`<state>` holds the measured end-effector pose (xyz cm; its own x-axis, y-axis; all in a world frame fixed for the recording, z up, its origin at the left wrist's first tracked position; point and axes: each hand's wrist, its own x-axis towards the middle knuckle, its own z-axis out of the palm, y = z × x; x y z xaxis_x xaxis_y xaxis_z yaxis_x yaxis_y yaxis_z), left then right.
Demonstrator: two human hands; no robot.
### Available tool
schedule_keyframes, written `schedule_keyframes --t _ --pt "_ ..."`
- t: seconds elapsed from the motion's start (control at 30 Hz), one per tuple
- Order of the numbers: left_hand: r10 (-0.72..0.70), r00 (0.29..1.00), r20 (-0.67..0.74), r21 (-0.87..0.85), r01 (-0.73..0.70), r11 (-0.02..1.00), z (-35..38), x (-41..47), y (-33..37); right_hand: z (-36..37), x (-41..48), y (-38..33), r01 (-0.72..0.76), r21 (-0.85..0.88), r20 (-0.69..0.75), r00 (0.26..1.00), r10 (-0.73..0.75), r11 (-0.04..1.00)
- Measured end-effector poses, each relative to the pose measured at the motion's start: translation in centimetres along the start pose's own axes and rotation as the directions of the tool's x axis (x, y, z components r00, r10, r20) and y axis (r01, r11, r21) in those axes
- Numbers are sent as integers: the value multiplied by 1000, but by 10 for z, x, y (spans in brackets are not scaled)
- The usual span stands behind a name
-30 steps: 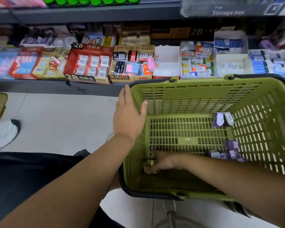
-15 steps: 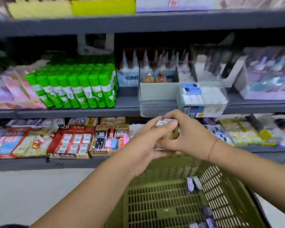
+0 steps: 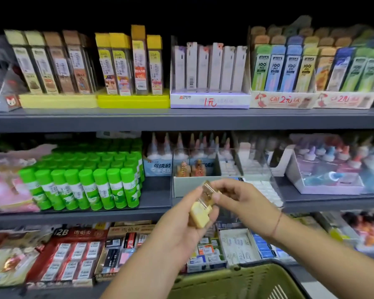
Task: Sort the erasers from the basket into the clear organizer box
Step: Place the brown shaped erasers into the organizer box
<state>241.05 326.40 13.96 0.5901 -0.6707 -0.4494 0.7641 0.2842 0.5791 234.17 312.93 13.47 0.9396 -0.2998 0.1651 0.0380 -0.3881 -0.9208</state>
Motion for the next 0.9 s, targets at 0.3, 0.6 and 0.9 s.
schedule_keyframes --t 0.3,0.6,0.9 --pt "-29 998 -62 -87 24 996 -15 15 30 -53 109 -9 -236 -658 -187 971 149 715" --pt "-56 996 -73 -133 46 990 -23 19 41 -62 160 11 -115 -902 25 948 317 416" --pt "-54 996 -73 -125 44 991 -23 20 38 -47 169 21 42 -990 68 977 203 131"
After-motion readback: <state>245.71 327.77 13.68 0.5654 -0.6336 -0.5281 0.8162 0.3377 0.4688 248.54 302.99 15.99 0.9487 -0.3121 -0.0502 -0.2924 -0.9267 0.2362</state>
